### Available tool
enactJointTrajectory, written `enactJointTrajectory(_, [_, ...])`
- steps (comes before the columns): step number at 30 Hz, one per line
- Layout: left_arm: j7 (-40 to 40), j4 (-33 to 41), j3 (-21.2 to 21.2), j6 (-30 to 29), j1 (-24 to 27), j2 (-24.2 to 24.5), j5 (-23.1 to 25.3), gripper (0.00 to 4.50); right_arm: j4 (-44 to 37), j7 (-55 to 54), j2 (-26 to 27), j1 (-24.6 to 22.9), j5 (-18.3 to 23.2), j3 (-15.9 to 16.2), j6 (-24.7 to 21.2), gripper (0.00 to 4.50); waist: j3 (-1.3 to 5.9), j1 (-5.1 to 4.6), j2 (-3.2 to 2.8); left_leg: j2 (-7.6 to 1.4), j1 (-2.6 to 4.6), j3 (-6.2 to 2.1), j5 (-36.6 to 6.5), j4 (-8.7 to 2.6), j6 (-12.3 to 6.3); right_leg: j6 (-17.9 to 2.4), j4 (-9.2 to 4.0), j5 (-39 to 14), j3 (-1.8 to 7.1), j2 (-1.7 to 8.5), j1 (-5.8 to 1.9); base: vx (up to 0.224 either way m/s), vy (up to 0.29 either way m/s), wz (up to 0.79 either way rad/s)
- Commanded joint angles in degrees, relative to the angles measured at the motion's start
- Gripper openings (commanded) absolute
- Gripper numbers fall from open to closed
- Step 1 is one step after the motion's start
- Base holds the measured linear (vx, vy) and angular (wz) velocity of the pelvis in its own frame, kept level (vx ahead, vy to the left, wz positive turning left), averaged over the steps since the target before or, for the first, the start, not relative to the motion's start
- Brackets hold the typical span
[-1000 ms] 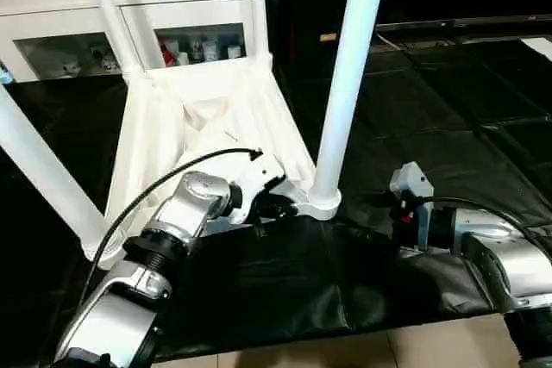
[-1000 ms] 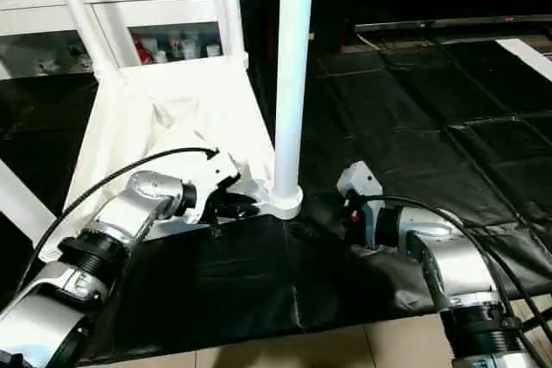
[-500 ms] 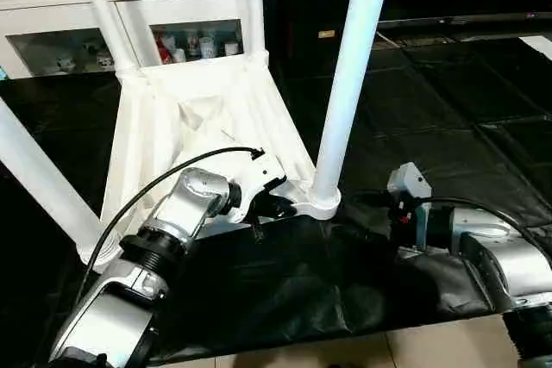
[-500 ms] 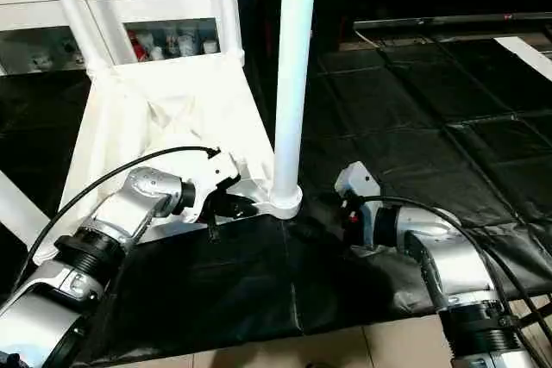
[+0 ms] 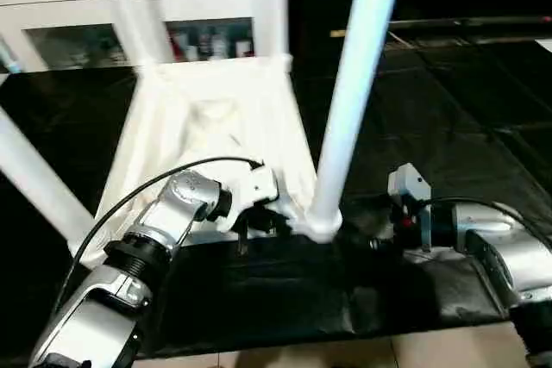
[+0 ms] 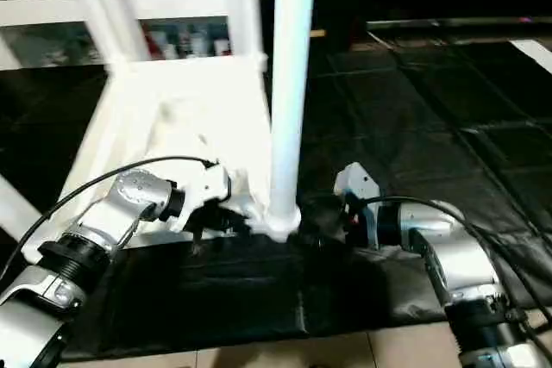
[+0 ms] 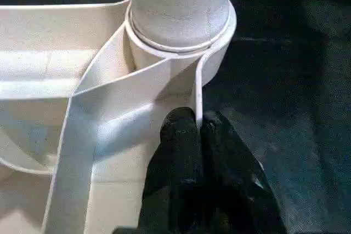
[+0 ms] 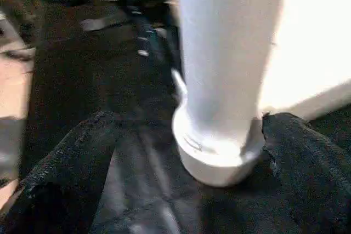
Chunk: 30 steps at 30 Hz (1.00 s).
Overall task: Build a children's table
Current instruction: Rotate leg to tighten
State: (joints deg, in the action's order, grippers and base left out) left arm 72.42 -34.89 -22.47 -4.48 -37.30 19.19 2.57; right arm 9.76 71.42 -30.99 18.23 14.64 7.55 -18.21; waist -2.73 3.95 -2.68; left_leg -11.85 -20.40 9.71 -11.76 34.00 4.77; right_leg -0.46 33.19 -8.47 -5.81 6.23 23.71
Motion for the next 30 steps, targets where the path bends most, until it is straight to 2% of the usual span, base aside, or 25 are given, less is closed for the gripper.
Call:
enactJointTrajectory(1, [4.1, 1.8, -2.8, 2.1, 0.3, -0.1, 0.5, 0.01, 0.8, 2.5, -0.6, 1.1, 0.4, 1.0, 2.5, 4.50, 4.19, -0.01, 1.23, -1.14, -0.16, 0.52, -6.3, -3.39, -6.87, -13.6, -2.84, -12.5, 2.37, 1.96, -3.81, 0.000, 0.000, 0.00])
enactJointTrajectory(2, [4.6, 2.0, -3.0, 2.4, 0.4, 0.0, 0.5, 0.01, 1.5, 3.0, -0.5, 1.4, 0.1, 1.2, 3.4, 4.50, 4.22, 0.21, 1.16, -1.14, -0.08, 0.54, -5.9, -3.36, -6.77, -13.8, -2.79, -12.0, 2.43, 1.97, -3.76, 0.000, 0.000, 0.00])
enactJointTrajectory(3, [5.1, 2.3, -3.2, 2.8, 0.5, 0.2, 0.5, 0.01, 2.5, 3.7, -0.4, 1.9, 0.1, 1.5, 3.7, 4.50, 4.20, 0.24, 1.35, -1.16, -0.17, 0.53, -5.8, -3.38, -6.73, -13.9, -2.72, -11.8, 2.45, 1.96, -3.78, 0.000, 0.000, 0.00])
enactJointTrajectory(4, [5.3, 2.4, -3.4, 3.0, 0.6, 0.2, 0.5, 0.01, 2.9, 3.9, -0.3, 2.1, 0.1, 1.5, 3.8, 4.50, 4.26, 0.48, 1.23, -1.12, -0.08, 0.54, -5.5, -3.35, -6.67, -14.1, -2.65, -11.6, 2.44, 1.95, -3.77, 0.000, 0.000, 0.00])
enactJointTrajectory(5, [5.7, 2.5, -3.5, 3.4, 0.7, 0.3, 0.6, 0.00, 3.5, 4.3, -0.2, 2.6, 0.0, 1.7, 4.1, 4.31, 4.28, 0.70, 1.39, -1.12, -0.07, 0.60, -5.1, -3.29, -6.68, -14.2, -2.56, -11.1, 2.51, 1.89, -3.75, 0.000, 0.000, 0.00])
enactJointTrajectory(10, [8.0, 4.5, -4.8, 4.5, 1.8, 1.1, 0.5, 0.00, 7.3, 8.0, 0.9, 5.9, 0.4, 3.1, 5.4, 3.86, 4.24, 1.01, 1.37, -1.18, -0.12, 0.60, -5.4, -3.27, -6.51, -14.4, -2.39, -11.4, 2.54, 1.97, -3.69, 0.000, 0.000, 0.00])
enactJointTrajectory(13, [8.6, 5.4, -5.1, 4.6, 2.2, 1.4, 0.3, 0.00, 9.0, 8.8, 1.5, 7.2, 0.2, 3.6, 6.3, 3.63, 4.21, 0.97, 1.37, -1.17, -0.10, 0.54, -6.1, -3.33, -5.95, -14.0, -2.41, -12.8, 2.54, 1.96, -3.68, 0.000, 0.000, 0.00])
enactJointTrajectory(14, [8.9, 5.8, -5.4, 4.7, 2.3, 1.5, 0.3, 0.00, 9.7, 9.5, 1.9, 7.9, 0.3, 3.9, 6.6, 3.41, 4.19, 0.97, 1.36, -1.15, -0.03, 0.60, -6.6, -3.29, -5.69, -13.9, -2.50, -13.2, 2.57, 1.91, -3.59, 0.000, 0.000, 0.00])
enactJointTrajectory(16, [9.0, 6.1, -5.4, 4.7, 2.4, 1.5, 0.3, 0.00, 10.2, 10.3, 2.0, 8.4, 0.5, 4.3, 6.7, 3.34, 4.15, 1.02, 1.59, -1.15, -0.04, 0.58, -6.9, -3.34, -5.53, -13.6, -2.51, -14.0, 2.61, 1.92, -3.63, 0.000, 0.000, 0.00])
enactJointTrajectory(24, [9.0, 6.7, -5.5, 4.5, 2.8, 1.6, 0.4, 0.00, 12.3, 13.4, 2.7, 9.7, 0.9, 5.2, 6.1, 2.70, 3.97, 0.78, 1.74, -0.97, -0.23, 0.52, -8.3, -3.34, -4.68, -11.8, -2.93, -18.2, 2.60, 1.91, -3.60, 0.000, 0.000, 0.00])
enactJointTrajectory(30, [8.7, 7.1, -5.6, 4.1, 2.9, 1.8, 0.3, 0.00, 13.7, 14.6, 3.1, 10.6, 1.1, 5.6, 6.2, 2.18, 4.14, 0.78, 1.85, -1.02, -0.24, 0.55, -6.7, -3.24, -5.26, -12.9, -2.56, -15.4, 2.58, 1.79, -3.59, 0.000, 0.000, 0.00])
